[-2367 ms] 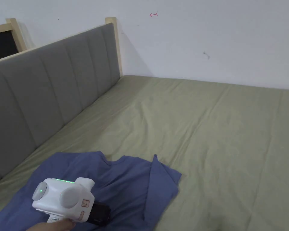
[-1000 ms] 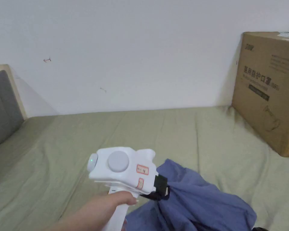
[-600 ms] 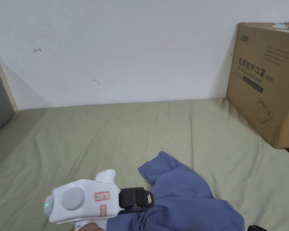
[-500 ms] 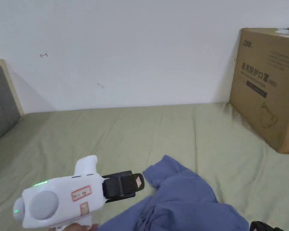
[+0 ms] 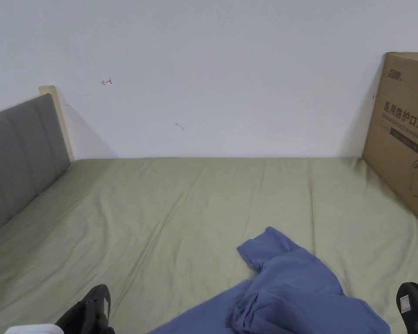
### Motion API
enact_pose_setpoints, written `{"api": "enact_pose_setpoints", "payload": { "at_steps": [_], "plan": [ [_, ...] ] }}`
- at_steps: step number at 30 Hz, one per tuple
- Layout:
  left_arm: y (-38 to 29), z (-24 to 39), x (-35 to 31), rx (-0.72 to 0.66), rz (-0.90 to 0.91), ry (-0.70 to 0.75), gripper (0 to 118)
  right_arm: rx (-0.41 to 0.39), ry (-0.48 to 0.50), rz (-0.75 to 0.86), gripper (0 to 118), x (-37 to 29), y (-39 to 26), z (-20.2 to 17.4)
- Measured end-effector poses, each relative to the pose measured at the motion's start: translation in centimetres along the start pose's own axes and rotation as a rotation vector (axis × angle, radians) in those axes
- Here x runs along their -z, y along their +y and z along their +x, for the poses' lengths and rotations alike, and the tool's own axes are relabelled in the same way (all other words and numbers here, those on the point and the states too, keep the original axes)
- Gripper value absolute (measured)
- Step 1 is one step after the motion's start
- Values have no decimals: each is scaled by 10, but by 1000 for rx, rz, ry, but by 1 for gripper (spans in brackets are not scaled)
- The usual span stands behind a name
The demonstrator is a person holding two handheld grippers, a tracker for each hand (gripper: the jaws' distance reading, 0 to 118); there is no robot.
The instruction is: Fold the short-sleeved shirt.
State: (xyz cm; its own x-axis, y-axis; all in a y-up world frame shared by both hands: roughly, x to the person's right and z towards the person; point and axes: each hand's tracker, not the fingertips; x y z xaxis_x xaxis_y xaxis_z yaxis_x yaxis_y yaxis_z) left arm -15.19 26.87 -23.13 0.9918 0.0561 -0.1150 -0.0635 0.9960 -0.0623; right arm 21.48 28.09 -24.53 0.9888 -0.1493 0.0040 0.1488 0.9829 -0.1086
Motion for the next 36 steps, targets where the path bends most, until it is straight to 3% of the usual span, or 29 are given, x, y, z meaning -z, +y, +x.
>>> {"api": "enact_pose_setpoints", "payload": {
  "at_steps": [11,13,16,19,20,21,22,23,25,26,27,31,33,35,36],
  "plan": [
    [19,-10,21,-121,-30,-27,0,5,-12,-53,4,-3,2,3],
    [32,-16,61,-122,-216,-58,0,5,-10,-63,4,-2,2,4],
    [16,-25,143,-109,-680,-73,0,3,-3,-98,3,1,1,5],
    [-41,-35,203,-194,-855,-148,0,13,15,-128,3,6,-5,6],
    [-59,-36,218,-183,-907,-126,10,13,20,-138,4,8,-8,6],
    [-77,-39,230,-217,-938,-87,47,11,23,-152,3,10,-10,6],
    [-93,-41,242,-247,-942,-81,47,5,26,-168,3,13,-14,6],
    [-105,-40,246,-274,-948,-82,60,-1,28,-183,4,15,-17,6],
    [-131,-36,263,-239,-1006,-66,114,-19,29,-218,4,22,-24,7],
    [-135,-35,267,-215,-986,-67,118,-24,30,-234,4,25,-27,8],
    [-144,-32,274,-172,-1006,-52,111,-29,28,-256,4,30,-30,8],
    [-178,-18,286,-29,-1096,-23,111,-11,20,-331,4,47,-40,10],
    [-178,-3,281,94,-1037,-41,112,-1,25,-343,4,54,-43,10],
    [-173,11,261,161,-948,-68,91,-1,24,-350,4,61,-47,8],
    [-166,18,252,197,-914,-104,61,0,25,-353,4,65,-49,7]
  ]
}}
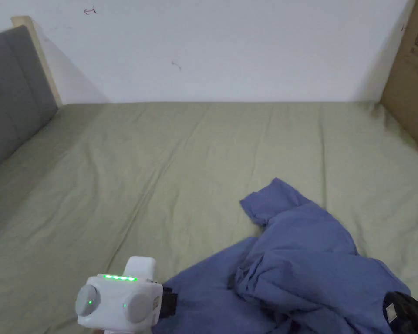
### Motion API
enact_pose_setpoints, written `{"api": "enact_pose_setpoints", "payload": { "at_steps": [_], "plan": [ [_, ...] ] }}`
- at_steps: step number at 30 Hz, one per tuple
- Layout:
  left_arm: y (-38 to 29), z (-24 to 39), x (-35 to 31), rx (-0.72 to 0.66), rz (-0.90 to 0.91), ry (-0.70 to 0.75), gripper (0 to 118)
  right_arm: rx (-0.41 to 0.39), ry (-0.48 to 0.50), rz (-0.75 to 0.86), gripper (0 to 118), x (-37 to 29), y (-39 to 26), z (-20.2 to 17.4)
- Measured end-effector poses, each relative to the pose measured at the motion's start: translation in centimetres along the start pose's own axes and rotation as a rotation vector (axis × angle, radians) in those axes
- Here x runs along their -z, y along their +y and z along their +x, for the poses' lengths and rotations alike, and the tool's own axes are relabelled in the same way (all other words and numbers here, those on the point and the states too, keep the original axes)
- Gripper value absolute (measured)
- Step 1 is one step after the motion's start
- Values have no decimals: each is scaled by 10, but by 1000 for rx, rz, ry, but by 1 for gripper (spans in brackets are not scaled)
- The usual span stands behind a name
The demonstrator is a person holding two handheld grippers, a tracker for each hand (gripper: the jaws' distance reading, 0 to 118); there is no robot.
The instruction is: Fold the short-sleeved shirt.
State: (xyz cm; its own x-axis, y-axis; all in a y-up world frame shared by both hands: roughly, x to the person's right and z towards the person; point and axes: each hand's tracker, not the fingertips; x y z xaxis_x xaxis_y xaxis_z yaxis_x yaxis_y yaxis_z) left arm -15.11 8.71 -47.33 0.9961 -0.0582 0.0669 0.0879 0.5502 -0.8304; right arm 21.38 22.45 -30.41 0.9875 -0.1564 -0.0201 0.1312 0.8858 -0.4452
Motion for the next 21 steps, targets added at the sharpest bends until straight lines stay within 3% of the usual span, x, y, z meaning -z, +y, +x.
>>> {"api": "enact_pose_setpoints", "payload": {
  "at_steps": [2,4,7,9,10,11,12,13,15,18,19,21],
  "plan": [
    [-1,16,-14,95,40,-43,4,5,17,-4,4,8,1,0],
    [-4,25,-21,139,36,-111,4,14,46,-6,4,20,10,0],
    [0,17,-34,46,88,-172,4,88,99,24,4,57,49,10],
    [5,8,-56,1,162,-179,4,94,161,-52,5,107,87,23],
    [6,3,-67,-35,184,-200,4,97,177,-110,12,139,105,29],
    [8,-5,-70,-65,212,-217,4,79,181,-172,40,170,117,35],
    [6,-12,-79,-98,247,-234,4,49,189,-239,96,208,130,41],
    [4,-17,-86,-122,273,-244,4,26,185,-317,118,244,137,46],
    [-1,-28,-86,-130,299,-243,4,34,199,-490,116,301,142,56],
    [-9,-39,-82,-124,272,-220,4,-44,53,-544,116,375,140,64],
    [-11,-41,-72,-132,245,-219,4,-103,-12,-586,116,395,141,61],
    [-17,-45,-61,-158,211,-225,4,-215,-24,-686,116,430,118,50]
  ]
}}
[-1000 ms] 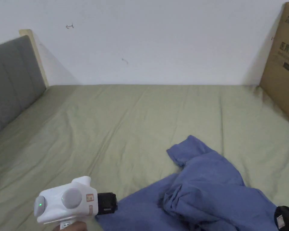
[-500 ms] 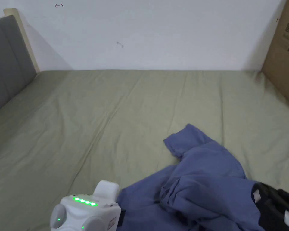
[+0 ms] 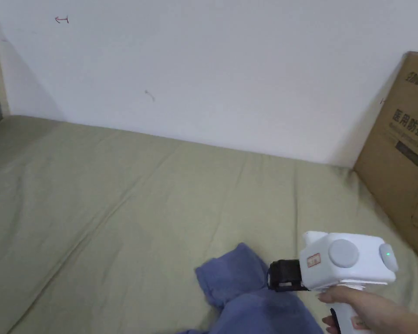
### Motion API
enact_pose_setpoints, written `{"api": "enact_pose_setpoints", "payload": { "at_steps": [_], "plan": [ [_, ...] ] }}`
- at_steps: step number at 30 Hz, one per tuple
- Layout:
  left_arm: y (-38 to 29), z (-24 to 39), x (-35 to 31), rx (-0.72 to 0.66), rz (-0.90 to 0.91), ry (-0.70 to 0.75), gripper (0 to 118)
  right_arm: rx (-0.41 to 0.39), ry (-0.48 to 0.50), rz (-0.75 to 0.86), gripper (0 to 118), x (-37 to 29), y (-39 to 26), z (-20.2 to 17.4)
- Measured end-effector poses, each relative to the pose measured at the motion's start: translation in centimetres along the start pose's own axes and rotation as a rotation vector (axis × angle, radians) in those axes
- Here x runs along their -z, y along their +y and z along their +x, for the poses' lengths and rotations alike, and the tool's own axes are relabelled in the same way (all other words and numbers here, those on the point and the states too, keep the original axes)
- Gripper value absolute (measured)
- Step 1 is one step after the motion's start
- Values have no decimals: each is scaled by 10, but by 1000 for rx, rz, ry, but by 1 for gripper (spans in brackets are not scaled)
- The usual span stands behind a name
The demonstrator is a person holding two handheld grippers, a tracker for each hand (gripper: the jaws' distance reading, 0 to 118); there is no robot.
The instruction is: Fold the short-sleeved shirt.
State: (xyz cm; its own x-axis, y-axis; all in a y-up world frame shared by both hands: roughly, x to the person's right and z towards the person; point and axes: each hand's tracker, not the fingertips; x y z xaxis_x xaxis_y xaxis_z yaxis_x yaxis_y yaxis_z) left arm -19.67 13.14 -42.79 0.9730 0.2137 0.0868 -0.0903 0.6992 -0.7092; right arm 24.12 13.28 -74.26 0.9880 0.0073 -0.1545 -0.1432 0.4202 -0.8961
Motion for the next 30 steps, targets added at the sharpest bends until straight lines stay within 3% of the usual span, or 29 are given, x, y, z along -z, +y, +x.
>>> {"api": "enact_pose_setpoints", "payload": {
  "at_steps": [4,6,7,10,14,16,17,19,20,21,23,24,30],
  "plan": [
    [-4,-7,17,-36,-39,5,4,3,-16,-119,116,58,20,2],
    [-2,-9,22,-55,-50,-3,4,-4,-42,-378,118,99,37,9],
    [-1,-9,23,-56,-51,-4,4,103,61,-324,118,96,34,19],
    [1,-8,24,-49,-55,-8,4,30,127,-170,118,82,16,26],
    [1,-8,27,-55,-62,-17,4,38,79,-106,118,74,0,24],
    [0,-7,28,-51,-76,-10,4,14,47,-134,118,75,8,16],
    [0,-7,28,-54,-81,-11,4,39,40,-156,115,72,11,15],
    [0,-7,25,-67,-79,-17,4,26,35,-129,90,61,9,12],
    [1,-7,23,-70,-76,-17,4,-11,34,-93,66,51,7,9],
    [2,-7,20,-74,-72,-18,4,-55,24,-47,4,37,3,3],
    [2,-16,13,-84,-62,-17,4,-143,-1,6,0,15,-5,-5],
    [4,-16,8,-93,-52,-18,4,-140,8,30,0,2,-15,-5],
    [40,-4,-50,-44,77,-37,4,98,228,145,0,-119,-54,16]
  ]
}}
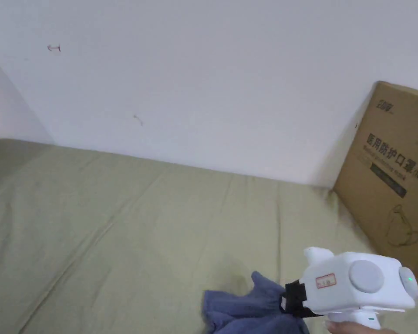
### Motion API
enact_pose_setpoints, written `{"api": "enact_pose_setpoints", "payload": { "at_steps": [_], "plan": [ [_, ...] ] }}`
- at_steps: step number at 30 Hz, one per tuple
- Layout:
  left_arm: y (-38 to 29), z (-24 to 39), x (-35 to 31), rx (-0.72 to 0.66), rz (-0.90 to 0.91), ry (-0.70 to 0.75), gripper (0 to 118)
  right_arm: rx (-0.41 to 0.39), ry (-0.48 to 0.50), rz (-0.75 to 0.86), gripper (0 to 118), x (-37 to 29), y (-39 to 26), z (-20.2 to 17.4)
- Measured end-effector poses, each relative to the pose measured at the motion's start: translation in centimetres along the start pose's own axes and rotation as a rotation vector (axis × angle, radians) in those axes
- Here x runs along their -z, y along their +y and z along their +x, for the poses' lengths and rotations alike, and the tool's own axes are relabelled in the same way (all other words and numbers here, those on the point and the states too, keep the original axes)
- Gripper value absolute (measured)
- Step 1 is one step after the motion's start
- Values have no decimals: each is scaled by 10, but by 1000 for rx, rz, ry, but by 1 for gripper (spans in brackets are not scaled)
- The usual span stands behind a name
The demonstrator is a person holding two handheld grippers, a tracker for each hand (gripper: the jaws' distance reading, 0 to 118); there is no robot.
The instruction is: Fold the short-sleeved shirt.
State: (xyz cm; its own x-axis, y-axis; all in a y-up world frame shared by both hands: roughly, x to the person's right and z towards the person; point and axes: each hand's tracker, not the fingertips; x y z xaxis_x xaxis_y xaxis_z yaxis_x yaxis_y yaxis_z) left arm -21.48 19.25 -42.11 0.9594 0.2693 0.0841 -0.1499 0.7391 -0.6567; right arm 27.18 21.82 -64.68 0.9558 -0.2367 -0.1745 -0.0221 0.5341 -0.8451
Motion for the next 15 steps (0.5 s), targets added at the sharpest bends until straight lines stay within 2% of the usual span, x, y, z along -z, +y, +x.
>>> {"api": "enact_pose_setpoints", "payload": {
  "at_steps": [1,4,6,8,10,15],
  "plan": [
    [11,3,-13,25,30,1,4,39,42,20,0,-31,0,-3],
    [48,2,-53,18,108,-4,4,133,71,95,0,-116,-6,-5],
    [76,2,-76,57,162,37,4,93,120,196,0,-175,-8,-13],
    [105,7,-97,112,201,67,4,46,76,292,0,-225,-8,-22],
    [136,12,-117,150,242,72,4,37,44,346,0,-270,-1,-28],
    [205,21,-151,132,306,75,4,30,-29,448,0,-344,21,-42]
  ]
}}
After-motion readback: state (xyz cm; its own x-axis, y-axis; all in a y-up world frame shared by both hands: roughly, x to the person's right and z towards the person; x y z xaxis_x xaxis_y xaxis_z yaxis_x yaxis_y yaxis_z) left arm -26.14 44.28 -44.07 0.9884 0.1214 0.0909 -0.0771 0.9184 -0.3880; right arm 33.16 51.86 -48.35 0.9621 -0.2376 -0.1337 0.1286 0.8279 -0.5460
